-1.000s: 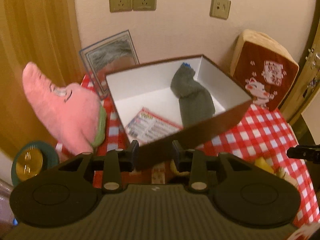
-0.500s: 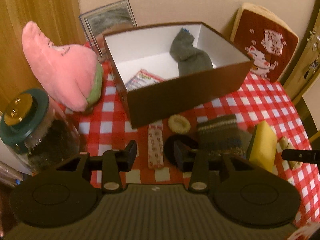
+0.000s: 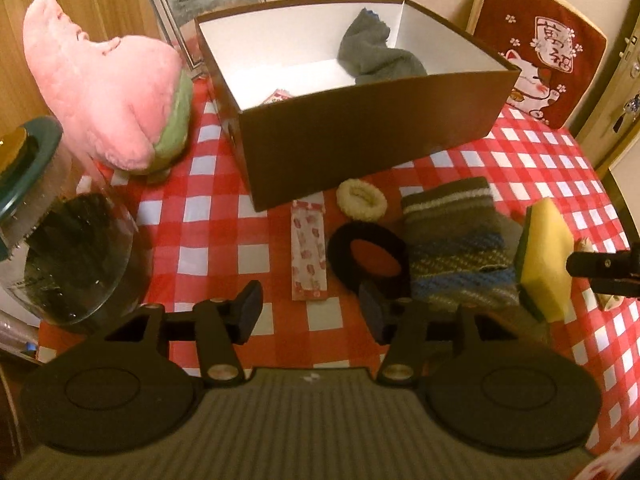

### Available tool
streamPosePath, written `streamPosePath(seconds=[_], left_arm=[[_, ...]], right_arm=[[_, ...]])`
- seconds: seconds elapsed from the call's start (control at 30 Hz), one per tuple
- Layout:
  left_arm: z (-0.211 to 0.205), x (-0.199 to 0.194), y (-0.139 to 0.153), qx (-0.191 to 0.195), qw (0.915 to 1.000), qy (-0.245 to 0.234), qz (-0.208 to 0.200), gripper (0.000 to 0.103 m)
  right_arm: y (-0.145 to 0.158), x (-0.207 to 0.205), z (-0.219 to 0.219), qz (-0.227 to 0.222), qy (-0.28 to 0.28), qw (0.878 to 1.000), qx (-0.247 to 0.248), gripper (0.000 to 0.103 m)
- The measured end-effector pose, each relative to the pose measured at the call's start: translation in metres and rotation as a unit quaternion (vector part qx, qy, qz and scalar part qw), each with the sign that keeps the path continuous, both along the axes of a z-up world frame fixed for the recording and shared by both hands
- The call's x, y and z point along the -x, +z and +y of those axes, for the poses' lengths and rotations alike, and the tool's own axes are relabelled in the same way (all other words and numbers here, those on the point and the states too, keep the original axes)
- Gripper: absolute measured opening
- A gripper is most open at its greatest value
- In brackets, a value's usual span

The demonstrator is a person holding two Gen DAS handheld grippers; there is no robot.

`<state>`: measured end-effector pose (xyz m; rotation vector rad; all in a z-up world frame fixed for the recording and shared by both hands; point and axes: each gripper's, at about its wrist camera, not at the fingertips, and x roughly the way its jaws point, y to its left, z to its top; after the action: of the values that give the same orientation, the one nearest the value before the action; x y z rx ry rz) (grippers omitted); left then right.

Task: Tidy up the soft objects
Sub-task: 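Move the right tool back toward the yellow sponge on the table, then grasp the yellow sponge with the right gripper and lift it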

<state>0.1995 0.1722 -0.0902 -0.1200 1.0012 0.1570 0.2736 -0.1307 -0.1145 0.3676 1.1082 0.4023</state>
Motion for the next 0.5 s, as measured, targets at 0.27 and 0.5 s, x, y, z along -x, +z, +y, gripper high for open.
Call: streamPosePath(seconds=[0.27,0.5], left_arm=[[0.001,-0.006,-0.017,-0.008,0.9999,-0.005,0.010,0.053],[0.000,-0.013,-0.030,-0.017,0.9996,-0.017,0.018,0.053]], right_arm=[[-0.010,-0.013,0.015,-0.002,-0.028,0.999,0.026,0.095],[-0.022,-0.028,0.022,0.003,-0.052,0.997,0.051,0.095]])
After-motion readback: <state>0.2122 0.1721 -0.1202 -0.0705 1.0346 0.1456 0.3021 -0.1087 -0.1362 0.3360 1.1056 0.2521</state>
